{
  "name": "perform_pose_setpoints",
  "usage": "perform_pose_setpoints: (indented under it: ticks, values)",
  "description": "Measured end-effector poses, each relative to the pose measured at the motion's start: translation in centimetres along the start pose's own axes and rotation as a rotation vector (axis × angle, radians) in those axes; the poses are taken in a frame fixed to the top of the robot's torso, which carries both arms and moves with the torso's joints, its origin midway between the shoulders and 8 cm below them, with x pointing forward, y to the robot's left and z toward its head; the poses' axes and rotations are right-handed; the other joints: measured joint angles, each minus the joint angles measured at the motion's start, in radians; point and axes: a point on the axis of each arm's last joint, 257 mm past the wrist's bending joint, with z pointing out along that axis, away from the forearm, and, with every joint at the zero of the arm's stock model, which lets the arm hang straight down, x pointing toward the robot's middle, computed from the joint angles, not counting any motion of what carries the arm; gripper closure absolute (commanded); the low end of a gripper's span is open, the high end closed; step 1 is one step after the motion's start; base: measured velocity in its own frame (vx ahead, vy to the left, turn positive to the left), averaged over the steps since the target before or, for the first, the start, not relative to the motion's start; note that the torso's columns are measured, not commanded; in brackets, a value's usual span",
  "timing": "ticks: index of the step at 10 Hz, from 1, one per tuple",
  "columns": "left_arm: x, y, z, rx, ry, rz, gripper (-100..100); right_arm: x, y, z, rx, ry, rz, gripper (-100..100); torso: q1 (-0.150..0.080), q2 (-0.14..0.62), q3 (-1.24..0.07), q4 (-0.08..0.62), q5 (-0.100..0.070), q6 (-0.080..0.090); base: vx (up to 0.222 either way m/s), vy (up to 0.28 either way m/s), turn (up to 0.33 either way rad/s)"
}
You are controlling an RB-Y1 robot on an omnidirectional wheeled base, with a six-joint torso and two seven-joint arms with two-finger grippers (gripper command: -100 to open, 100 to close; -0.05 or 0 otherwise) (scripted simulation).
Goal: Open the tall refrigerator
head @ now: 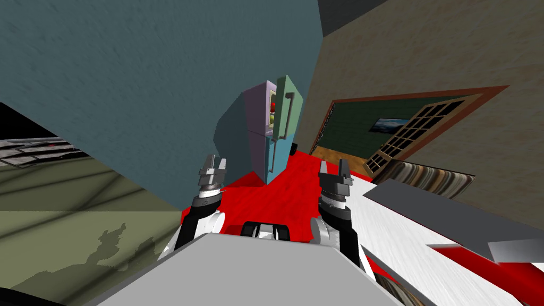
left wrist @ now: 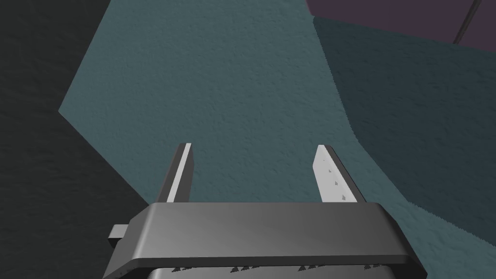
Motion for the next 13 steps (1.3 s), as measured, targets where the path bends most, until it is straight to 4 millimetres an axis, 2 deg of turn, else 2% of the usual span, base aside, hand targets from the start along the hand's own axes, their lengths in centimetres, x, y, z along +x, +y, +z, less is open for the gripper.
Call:
perform_pose_setpoints:
  ticks: [1,2,4,9,13]
  values:
    - [0.0,0.0,0.0,0.0,0.0,0.0,0,0.0,0.0,0.0,0.0,0.0,0.0,0,0.0,0.074,-0.148,0.074,0.0,0.0,0.0,0.0,0.0]
    - [0.0,0.0,0.0,0.0,0.0,0.0,-100,0.0,0.0,0.0,0.0,0.0,0.0,0,0.0,0.148,-0.295,0.148,0.0,0.0,0.014,-0.008,-0.005]
    - [0.5,0.2,0.3,-0.008,0.039,0.006,-100,0.0,0.0,0.0,0.001,0.0,0.0,0,0.0,0.19,-0.384,0.19,0.0,0.0,0.026,-0.019,-0.009]
    - [1.7,1.5,1.7,-0.049,0.123,0.004,-100,0.0,0.0,0.0,0.001,0.0,0.0,0,-0.001,0.194,-0.389,0.194,0.0,0.0,0.055,-0.039,-0.015]
    - [2.3,2.6,3.8,-0.087,0.151,-0.025,-100,0.0,0.0,0.0,0.001,0.0,0.0,0,0.0,0.193,-0.39,0.194,0.0,0.0,0.08,-0.054,-0.017]
